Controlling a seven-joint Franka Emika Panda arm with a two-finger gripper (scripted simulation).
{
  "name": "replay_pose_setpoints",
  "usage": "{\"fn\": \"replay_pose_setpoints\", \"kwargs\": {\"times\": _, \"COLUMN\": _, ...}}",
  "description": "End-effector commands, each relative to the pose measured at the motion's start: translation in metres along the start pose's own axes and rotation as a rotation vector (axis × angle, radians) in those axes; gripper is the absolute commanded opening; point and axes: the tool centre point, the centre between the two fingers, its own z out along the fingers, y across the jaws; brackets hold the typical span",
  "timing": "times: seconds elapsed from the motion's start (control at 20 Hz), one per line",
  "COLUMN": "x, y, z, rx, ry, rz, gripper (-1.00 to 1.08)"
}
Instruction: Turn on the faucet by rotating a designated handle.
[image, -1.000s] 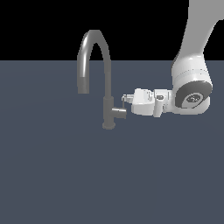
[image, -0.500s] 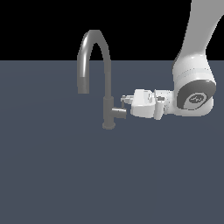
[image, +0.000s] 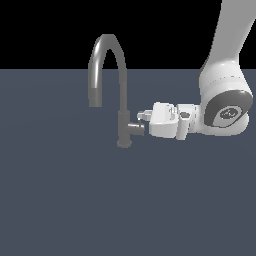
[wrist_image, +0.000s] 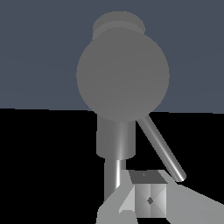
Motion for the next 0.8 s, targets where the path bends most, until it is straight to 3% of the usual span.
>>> {"fn": "replay_pose_setpoints", "kwargs": {"times": 0.0, "x": 0.008, "y": 0.013, "z": 0.0, "rx": -0.004, "ry": -0.002, "rz": 0.012, "gripper": -1.0}}
{"fn": "replay_pose_setpoints", "kwargs": {"times": 0.2, "x": 0.018, "y": 0.031, "z": 0.0, "rx": -0.007, "ry": -0.003, "rz": 0.018, "gripper": -1.0}}
{"fn": "replay_pose_setpoints", "kwargs": {"times": 0.3, "x": 0.008, "y": 0.019, "z": 0.0, "rx": -0.002, "ry": -0.003, "rz": -0.006, "gripper": -1.0}}
{"fn": "replay_pose_setpoints", "kwargs": {"times": 0.65, "x": 0.049, "y": 0.049, "z": 0.0, "rx": -0.007, "ry": -0.003, "rz": 0.019, "gripper": -1.0}}
{"fn": "replay_pose_setpoints", "kwargs": {"times": 0.7, "x": 0.049, "y": 0.049, "z": 0.0, "rx": -0.007, "ry": -0.003, "rz": 0.019, "gripper": -1.0}}
{"fn": "replay_pose_setpoints", "kwargs": {"times": 0.75, "x": 0.028, "y": 0.036, "z": 0.0, "rx": -0.006, "ry": -0.009, "rz": -0.017, "gripper": -1.0}}
